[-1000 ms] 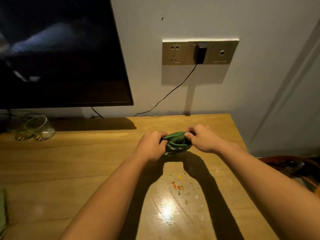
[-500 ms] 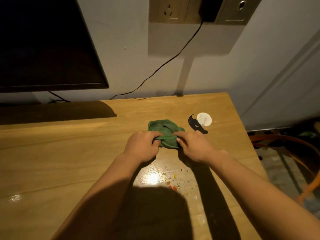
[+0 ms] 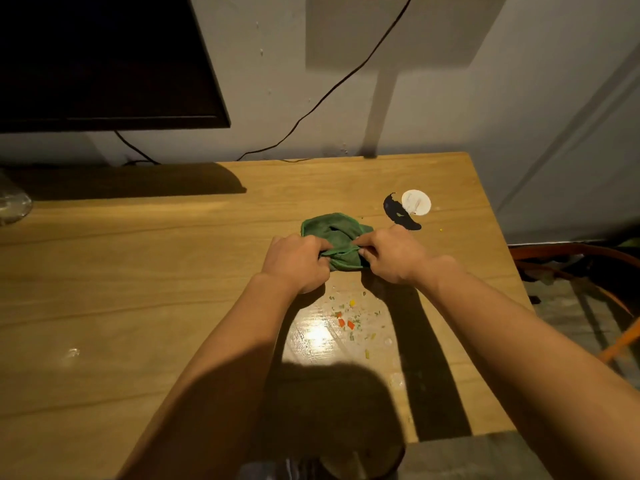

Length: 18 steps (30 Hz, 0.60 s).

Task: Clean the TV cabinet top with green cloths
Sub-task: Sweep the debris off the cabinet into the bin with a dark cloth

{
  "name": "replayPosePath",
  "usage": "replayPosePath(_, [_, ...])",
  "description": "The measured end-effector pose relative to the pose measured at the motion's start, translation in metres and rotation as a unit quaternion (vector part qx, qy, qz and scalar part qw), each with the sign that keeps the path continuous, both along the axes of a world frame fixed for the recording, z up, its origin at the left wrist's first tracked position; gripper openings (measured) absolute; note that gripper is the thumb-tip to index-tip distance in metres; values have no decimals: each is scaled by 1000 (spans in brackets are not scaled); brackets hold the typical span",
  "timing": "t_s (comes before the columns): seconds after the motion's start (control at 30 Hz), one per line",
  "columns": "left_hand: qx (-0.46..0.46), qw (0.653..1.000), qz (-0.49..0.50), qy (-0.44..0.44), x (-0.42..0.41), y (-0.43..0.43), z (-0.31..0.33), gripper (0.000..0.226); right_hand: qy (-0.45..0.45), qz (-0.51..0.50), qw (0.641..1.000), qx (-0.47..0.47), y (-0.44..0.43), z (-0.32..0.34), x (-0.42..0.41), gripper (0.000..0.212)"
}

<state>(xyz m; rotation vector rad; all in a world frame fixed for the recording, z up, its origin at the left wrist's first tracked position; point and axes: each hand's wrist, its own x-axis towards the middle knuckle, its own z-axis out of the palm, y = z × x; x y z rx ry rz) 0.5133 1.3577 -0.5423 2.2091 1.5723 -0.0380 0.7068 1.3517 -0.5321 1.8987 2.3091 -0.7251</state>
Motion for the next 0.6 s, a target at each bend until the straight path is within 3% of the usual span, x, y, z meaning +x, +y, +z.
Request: replayPosePath(0.6, [-10,994,112,5,25,-122,0,39,10,52,998,-18,-93,-10,22,35])
